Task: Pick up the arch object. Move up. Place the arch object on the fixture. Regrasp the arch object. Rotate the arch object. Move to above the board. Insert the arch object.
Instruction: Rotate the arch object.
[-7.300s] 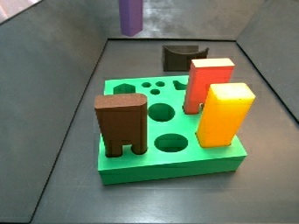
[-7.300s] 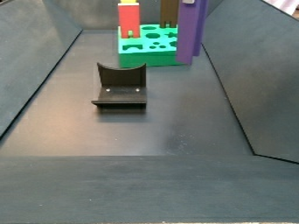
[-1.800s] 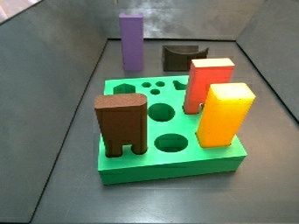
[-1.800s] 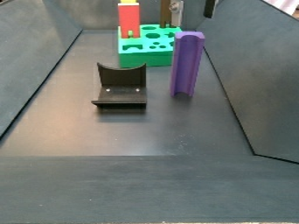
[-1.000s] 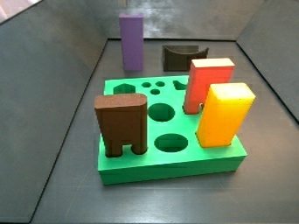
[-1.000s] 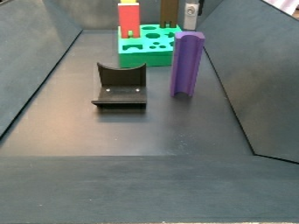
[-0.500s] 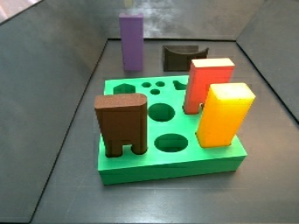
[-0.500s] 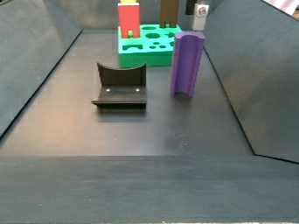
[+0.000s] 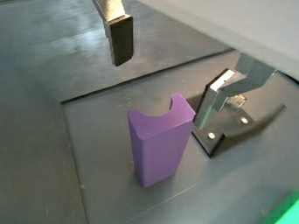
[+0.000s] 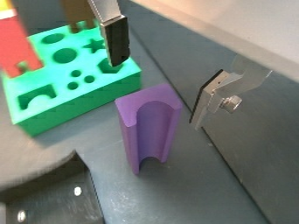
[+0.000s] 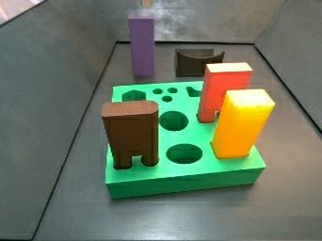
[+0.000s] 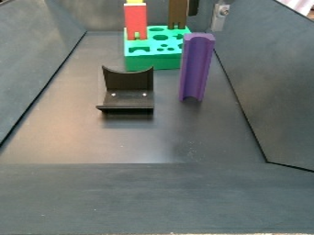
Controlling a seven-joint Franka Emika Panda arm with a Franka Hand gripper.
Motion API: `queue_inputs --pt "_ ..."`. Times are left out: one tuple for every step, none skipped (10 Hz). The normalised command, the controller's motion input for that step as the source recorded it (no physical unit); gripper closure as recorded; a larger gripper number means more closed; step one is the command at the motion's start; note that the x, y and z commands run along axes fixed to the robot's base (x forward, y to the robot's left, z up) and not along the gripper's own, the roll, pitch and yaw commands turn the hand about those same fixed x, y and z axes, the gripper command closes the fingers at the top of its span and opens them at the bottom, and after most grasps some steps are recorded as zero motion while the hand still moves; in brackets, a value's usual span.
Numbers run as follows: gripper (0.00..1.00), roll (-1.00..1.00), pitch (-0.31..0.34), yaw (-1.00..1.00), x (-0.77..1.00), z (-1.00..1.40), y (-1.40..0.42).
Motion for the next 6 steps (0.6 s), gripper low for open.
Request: queue_inputs --pt "0.0 -0.01 0.016 1.0 0.02 0.0 0.0" --pt "0.0 -0.01 0.018 1.0 0.02 0.0 0.0" --pt "0.0 -0.02 0.018 1.0 0.02 0.0 0.0" --pt "0.0 -0.02 0.02 1.0 0.02 0.0 0.0" --pt "0.0 -0.02 0.021 1.0 0.02 0.0 0.0" --pt "0.0 -0.02 0.023 1.0 0.02 0.0 0.0"
